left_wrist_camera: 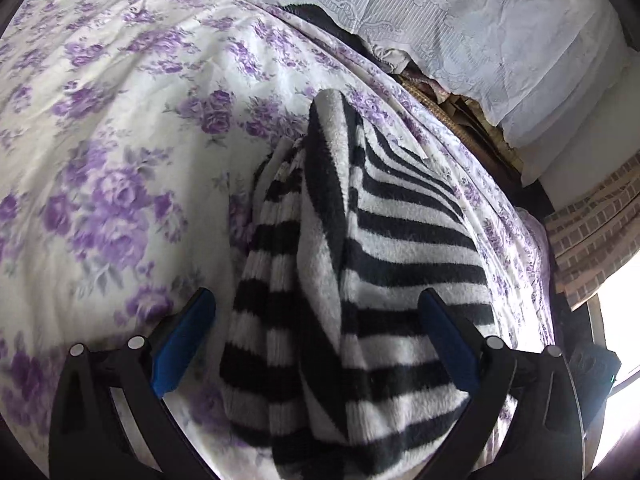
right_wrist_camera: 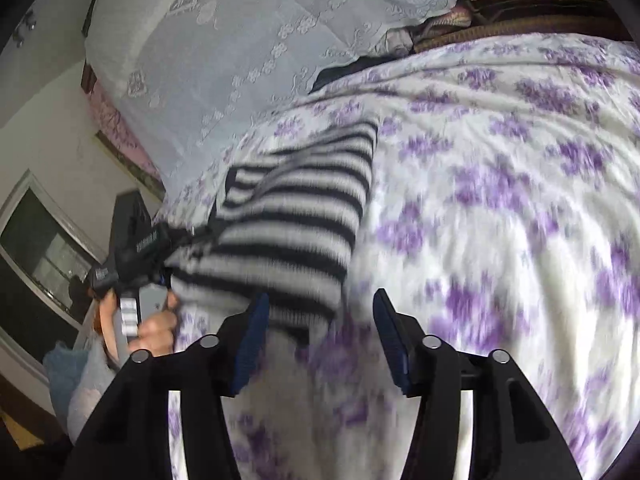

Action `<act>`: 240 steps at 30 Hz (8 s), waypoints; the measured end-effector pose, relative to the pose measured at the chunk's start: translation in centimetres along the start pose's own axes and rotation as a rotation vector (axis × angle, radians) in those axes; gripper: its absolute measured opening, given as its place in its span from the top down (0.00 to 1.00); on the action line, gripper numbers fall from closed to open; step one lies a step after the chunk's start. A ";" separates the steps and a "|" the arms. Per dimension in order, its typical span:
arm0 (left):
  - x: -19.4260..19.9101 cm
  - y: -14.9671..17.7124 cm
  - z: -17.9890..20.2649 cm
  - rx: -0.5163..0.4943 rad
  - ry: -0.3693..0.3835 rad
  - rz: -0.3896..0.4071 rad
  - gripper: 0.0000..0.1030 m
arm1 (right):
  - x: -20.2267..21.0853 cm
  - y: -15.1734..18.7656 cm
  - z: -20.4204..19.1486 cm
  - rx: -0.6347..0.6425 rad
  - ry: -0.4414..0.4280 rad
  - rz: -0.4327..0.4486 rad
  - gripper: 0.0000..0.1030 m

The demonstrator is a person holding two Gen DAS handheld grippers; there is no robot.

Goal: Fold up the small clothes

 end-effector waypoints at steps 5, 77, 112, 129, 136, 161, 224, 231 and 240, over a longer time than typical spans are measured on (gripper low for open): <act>-0.5 0.1 0.5 -0.066 -0.012 -0.018 0.05 | -3.5 -2.0 0.5 -0.005 0.029 -0.038 0.42; 3.1 11.5 19.5 -0.635 0.090 0.219 0.62 | 10.9 0.2 3.3 0.192 0.164 0.334 0.47; -6.7 24.1 51.4 -0.908 0.463 0.072 0.62 | 38.0 1.4 22.8 0.018 0.562 0.621 0.47; -15.1 26.5 62.2 -0.927 0.483 0.048 0.62 | 43.6 -1.5 33.5 -0.070 0.656 0.657 0.47; -21.9 27.7 61.0 -0.879 0.399 -0.098 0.55 | 40.5 -0.2 41.8 -0.363 0.610 0.483 0.43; -19.8 26.4 56.2 -0.815 0.305 -0.035 0.08 | 41.3 1.2 40.3 -0.383 0.658 0.562 0.30; 9.1 30.3 41.2 -0.943 0.366 0.297 0.05 | 41.7 13.3 7.3 -0.148 1.050 0.628 0.07; 10.0 31.1 41.0 -0.966 0.372 0.299 0.05 | 41.9 13.4 6.6 -0.132 1.047 0.632 0.07; 10.3 31.1 41.1 -0.953 0.383 0.290 0.05 | 42.3 13.5 6.3 -0.134 1.049 0.645 0.07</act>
Point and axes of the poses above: each gripper's, at about its wrist camera, not at the fingertips, and x roughly against the way its jaws point, z to its right, y to its underside, the point moved 6 cm from there along -x, roughly the way its jaws point, and after that the axes turned 4 degrees about z, right-handed, at the moved point
